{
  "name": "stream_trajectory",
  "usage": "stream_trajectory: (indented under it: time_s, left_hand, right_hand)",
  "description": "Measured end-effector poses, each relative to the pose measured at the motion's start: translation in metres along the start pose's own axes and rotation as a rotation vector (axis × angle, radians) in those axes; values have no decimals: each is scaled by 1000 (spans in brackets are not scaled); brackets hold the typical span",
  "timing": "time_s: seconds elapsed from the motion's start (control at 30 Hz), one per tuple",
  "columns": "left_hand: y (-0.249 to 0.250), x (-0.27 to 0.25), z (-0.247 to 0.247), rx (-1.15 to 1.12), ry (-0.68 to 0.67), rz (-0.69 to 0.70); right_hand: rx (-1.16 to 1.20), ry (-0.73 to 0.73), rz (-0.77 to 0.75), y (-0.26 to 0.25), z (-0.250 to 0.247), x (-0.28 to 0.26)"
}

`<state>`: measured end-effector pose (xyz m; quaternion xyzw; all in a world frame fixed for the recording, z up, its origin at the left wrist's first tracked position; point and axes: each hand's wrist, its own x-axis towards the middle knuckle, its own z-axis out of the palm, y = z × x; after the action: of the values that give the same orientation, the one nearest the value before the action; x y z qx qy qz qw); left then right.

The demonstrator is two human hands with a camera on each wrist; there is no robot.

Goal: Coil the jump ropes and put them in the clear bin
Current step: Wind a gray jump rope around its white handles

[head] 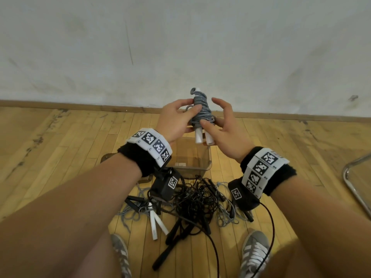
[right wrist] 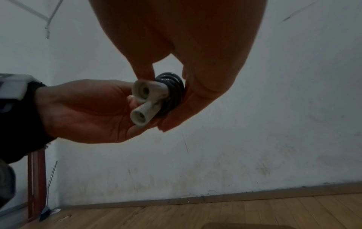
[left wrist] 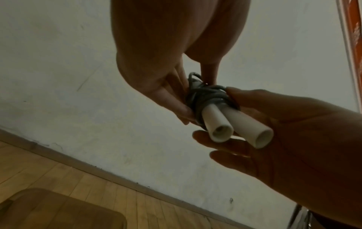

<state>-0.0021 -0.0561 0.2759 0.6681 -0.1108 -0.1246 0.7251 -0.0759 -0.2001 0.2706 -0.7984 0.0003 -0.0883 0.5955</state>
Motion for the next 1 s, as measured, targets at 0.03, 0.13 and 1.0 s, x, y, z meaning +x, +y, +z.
stream_trajectory:
  time_s: [0.03,0.13,1.0]
  left_hand:
    - [2,-2,-1,0,-7,-6]
    - [7,-3,0,-15,-2,-4]
    - [-316,-113,33,639,-273,-475]
  right_hand:
    - [-51,6,-21,1,0,0]
    - [-195,84,-77,-2,1,2]
    - [-308,-30,907,272,66,-163]
